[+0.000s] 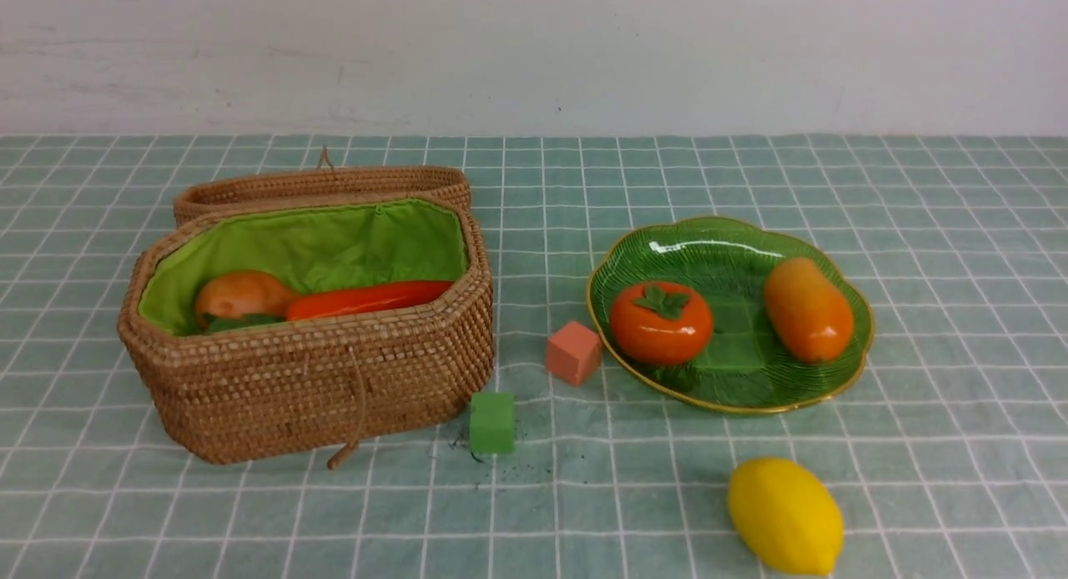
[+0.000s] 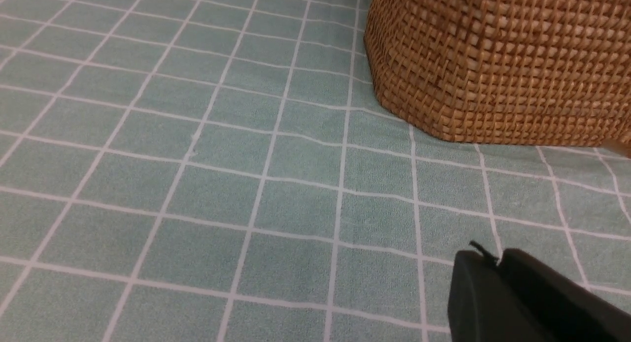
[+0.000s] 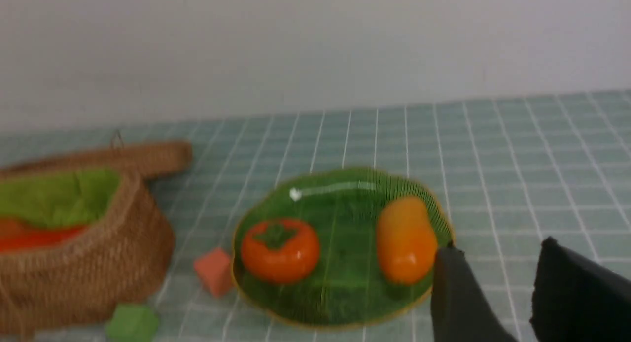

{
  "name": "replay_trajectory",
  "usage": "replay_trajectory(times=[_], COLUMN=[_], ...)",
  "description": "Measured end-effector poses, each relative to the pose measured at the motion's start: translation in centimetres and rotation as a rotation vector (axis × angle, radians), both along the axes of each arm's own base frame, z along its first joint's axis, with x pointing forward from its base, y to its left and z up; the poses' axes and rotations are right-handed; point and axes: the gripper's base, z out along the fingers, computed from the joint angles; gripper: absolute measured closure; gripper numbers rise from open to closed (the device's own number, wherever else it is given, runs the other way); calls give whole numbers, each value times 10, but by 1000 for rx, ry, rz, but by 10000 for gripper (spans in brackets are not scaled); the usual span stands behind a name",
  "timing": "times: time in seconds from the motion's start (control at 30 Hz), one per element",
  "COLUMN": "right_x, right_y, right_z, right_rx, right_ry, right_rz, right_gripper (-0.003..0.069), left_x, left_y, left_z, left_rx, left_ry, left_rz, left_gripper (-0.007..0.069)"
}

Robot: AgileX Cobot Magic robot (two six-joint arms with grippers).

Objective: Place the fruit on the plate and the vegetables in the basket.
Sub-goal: Grab an eggplant with your right arm and place it in the basket on the left.

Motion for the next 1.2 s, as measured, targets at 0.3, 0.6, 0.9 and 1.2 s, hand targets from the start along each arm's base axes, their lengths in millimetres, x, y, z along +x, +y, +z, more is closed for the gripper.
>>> replay_trajectory(times=[0.3,0.6,0.9,1.2], right_x=[42,51,73,87], right_y=[60,131,174,183], right_z=[-57,-114,-182,-200], right_rx=[-65,-304,-494,-547], right_ry=[429,754,937,1030], right_rz=[407,751,830,848], right_gripper=[407,174,-16,284], left_x=[0,0,0,0], left_y=[0,0,0,0], left_z=[0,0,0,0], left_rx=[-1,-1,-1,-1], left_ry=[0,0,0,0], left_rz=[0,0,0,0], left_gripper=[562,552,545,542])
